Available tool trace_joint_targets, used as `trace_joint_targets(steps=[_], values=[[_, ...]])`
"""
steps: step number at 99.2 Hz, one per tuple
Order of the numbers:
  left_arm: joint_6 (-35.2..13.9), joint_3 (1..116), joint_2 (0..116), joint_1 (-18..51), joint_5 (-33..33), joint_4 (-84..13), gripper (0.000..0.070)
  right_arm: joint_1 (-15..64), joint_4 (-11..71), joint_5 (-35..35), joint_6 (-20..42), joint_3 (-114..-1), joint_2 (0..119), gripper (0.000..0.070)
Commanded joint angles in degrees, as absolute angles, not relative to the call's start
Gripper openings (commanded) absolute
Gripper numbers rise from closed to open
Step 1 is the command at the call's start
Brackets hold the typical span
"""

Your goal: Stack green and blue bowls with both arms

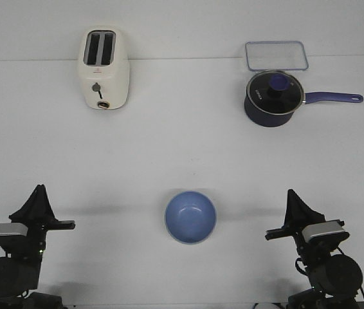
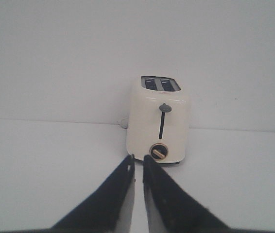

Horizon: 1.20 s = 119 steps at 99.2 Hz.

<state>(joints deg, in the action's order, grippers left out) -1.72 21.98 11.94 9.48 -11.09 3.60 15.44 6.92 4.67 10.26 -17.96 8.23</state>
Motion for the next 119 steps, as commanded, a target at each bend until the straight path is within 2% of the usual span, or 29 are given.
trace_joint_targets(steps=[1, 10, 30, 50, 70, 119], values=[[0.7, 21.3, 11.0, 8.8, -11.1, 4.3, 0.0015, 15.7, 6.0, 4.7, 9.6, -18.0, 8.3, 0.0000], [0.4, 18.6, 9.0, 7.2, -9.7, 4.0, 0.0015, 15.7, 6.0, 4.7, 9.6, -18.0, 8.3, 0.0000], [-0.4, 10.6, 2.7, 2.1, -2.0, 4.2, 0.0015, 15.7, 6.0, 4.7, 9.6, -18.0, 8.3, 0.0000], [-1.1, 5.5, 0.2, -0.4, 1.6, 4.7, 0.0015, 15.7, 6.0, 4.7, 9.6, -18.0, 8.2, 0.0000], [-1.7, 0.8, 0.2, -0.4, 1.8, 10.8, 0.0015, 15.7, 6.0, 4.8, 9.6, -18.0, 8.3, 0.0000], [-2.2, 0.8, 0.2, -0.4, 1.8, 10.5, 0.0015, 15.7, 6.0, 4.8, 9.6, -18.0, 8.3, 0.0000]])
